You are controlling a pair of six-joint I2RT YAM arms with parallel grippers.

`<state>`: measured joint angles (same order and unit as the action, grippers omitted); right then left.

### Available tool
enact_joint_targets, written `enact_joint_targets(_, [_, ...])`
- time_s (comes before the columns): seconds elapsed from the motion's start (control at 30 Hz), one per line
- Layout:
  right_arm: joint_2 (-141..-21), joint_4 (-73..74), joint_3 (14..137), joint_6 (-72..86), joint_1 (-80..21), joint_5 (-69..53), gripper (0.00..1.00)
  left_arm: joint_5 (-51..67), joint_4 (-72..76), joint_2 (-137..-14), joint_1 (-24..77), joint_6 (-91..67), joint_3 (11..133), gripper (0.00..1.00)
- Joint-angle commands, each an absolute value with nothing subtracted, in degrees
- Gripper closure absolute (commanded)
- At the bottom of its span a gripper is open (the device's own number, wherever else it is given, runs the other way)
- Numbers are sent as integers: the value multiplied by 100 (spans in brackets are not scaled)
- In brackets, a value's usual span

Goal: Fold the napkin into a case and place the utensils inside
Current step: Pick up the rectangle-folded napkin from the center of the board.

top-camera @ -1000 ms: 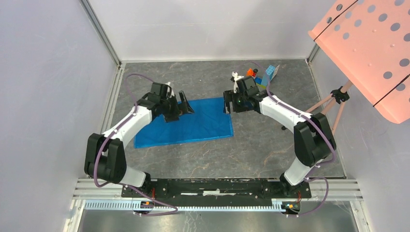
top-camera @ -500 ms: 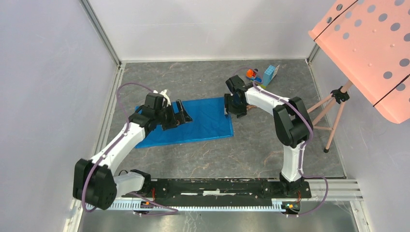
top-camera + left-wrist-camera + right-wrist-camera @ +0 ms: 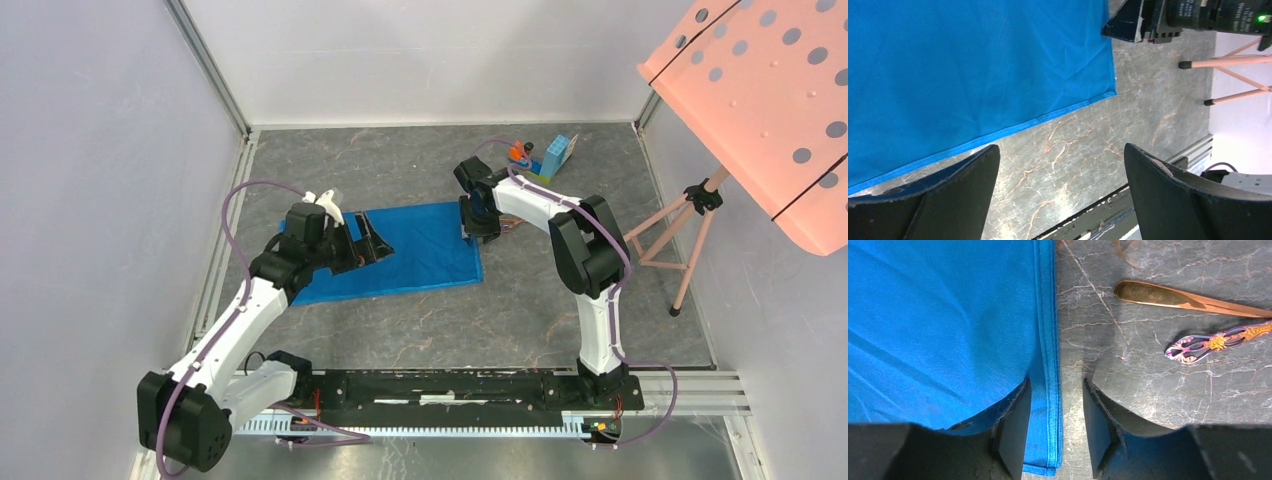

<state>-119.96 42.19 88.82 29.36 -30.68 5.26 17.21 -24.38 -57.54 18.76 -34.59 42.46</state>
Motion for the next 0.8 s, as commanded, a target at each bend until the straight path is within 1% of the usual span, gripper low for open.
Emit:
enact_joint_targets(0.0, [-12287,4021,8571,3138,-3174,533,55,1956,-2408,-5434,1898,-3726,4332,0])
enact_joint_targets(0.1, [-12456,4024,8464,3154,-3307,725,60,1921,-2455,-5230,1897,-3784,4398,0])
enact_joint_targets(0.17, [-12579,4072,8468,3107,-3395,780,66,1888,-2537,-5090,1894,-3797,4442,0])
enact_joint_targets(0.37, [-12538,3787,8198,2884,-3445,943,79,1790,-2848,-4778,1898,-3748,4568,0])
enact_joint_targets(0.5, [-12341,3439,7989,2556,-3454,848,100,1751,-2961,-4718,1894,-3707,4655,0])
enact_joint_targets(0.63, [-11976,3120,7874,1901,-3465,852,100,1735,-2995,-4754,1897,-3693,4684,0])
enact_joint_targets(0.77, [-11024,2610,7392,1512,-3468,954,100,1776,-3009,-4840,1893,-3699,4687,0])
